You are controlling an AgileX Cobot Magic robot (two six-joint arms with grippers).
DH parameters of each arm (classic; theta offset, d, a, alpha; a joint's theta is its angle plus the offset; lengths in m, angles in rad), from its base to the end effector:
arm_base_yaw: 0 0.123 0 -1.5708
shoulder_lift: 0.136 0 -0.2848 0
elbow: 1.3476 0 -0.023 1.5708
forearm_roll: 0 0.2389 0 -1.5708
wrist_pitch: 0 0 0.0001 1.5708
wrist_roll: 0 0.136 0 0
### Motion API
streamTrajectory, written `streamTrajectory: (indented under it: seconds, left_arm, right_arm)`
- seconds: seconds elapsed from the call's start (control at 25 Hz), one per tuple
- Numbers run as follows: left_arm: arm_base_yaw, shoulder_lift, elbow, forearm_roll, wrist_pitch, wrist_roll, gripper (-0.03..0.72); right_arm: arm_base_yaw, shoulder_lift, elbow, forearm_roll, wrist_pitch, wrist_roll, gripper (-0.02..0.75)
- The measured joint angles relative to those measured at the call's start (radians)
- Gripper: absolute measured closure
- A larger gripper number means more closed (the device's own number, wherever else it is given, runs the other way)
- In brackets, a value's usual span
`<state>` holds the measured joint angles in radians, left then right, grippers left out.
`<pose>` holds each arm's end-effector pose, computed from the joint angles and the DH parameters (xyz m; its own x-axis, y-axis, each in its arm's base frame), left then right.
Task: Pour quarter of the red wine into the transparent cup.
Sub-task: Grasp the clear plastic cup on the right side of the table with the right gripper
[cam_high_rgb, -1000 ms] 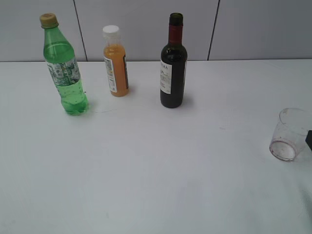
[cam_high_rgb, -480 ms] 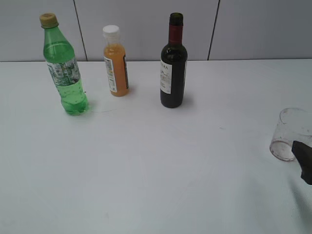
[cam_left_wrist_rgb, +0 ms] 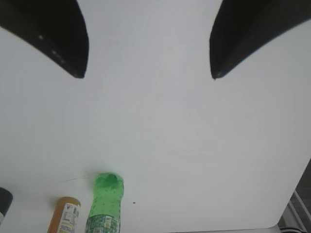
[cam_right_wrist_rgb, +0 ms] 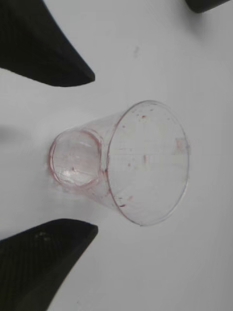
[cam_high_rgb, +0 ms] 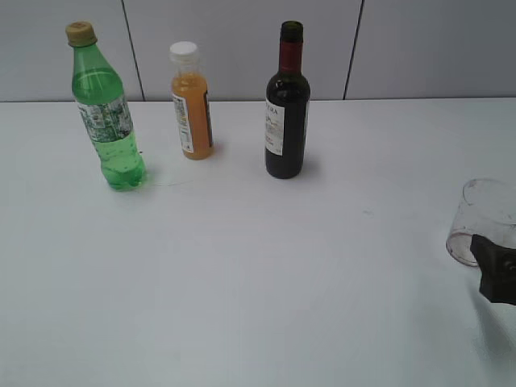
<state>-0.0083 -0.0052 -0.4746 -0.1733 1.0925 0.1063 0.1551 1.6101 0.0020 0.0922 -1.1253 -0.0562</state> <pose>0.0232 -0.0210 0.2411 -0.4924 0.0297 -0.8698 0.1539 0.9866 -0.0535 0.2076 0.0210 0.1128 -0.3846 -0.0767 -0.9199 -0.0847 0.9953 -0.0475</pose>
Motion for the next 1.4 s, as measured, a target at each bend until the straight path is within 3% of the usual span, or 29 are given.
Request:
streamTrajectory:
  seconds: [0.2,0.72,1.4]
  left_arm:
    - [0.000,0.000,0.000,0.000,0.000,0.000,0.103]
    - [0.000,0.000,0.000,0.000,0.000,0.000,0.103]
    - [0.000,0.000,0.000,0.000,0.000,0.000,0.103]
  right_arm:
    - [0.000,0.096,0.000,0.010,-0.069,0.000,0.058]
    - [0.000,0.264,-0.003,0.010,-0.081,0.009,0.059]
    - [0.000,0.421,-0.120,-0.001,-0.129,0.029,0.064]
